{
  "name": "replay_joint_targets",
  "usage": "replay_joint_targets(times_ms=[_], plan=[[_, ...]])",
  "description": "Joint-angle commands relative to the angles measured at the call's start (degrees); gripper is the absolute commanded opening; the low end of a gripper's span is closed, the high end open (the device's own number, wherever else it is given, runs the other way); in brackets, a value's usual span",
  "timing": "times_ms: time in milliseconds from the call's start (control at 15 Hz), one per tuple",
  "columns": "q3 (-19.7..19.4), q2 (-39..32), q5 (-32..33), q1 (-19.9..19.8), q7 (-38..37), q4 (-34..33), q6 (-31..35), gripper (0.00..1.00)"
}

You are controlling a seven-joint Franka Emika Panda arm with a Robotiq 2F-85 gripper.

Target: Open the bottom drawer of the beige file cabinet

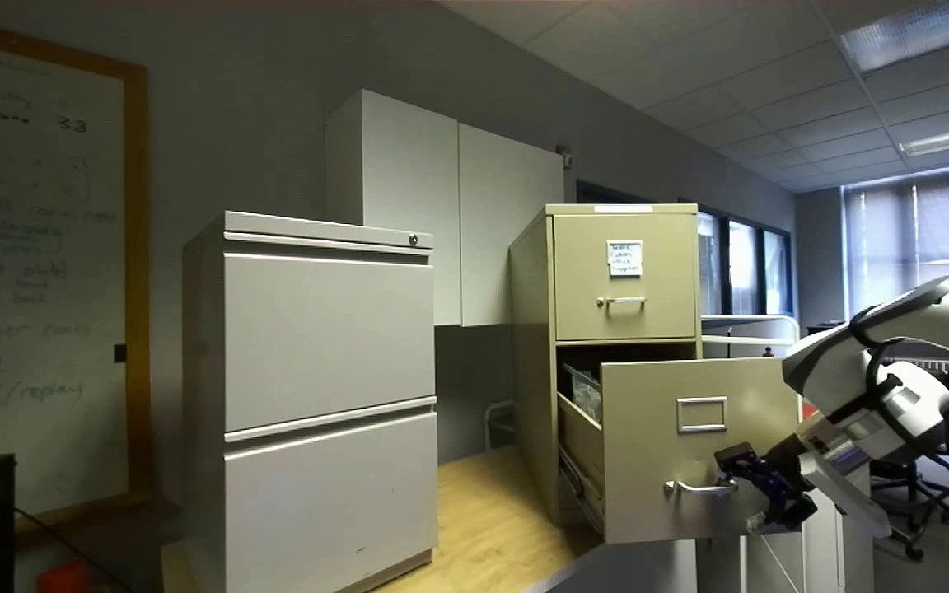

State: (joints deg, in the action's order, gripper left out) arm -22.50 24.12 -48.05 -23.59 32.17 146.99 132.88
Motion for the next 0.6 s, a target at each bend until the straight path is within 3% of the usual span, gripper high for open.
replay_joint_targets(times_ms=[0,267,533], plan=[[0.6,5.9,1.5,1.9,-0.9,-1.3,5.4,1.00],[0.3,9.2,3.0,3.9,-0.6,-2.0,11.8,1.00],[-0.8,13.1,2.1,8.3,1.6,-2.6,23.5,1.00]])
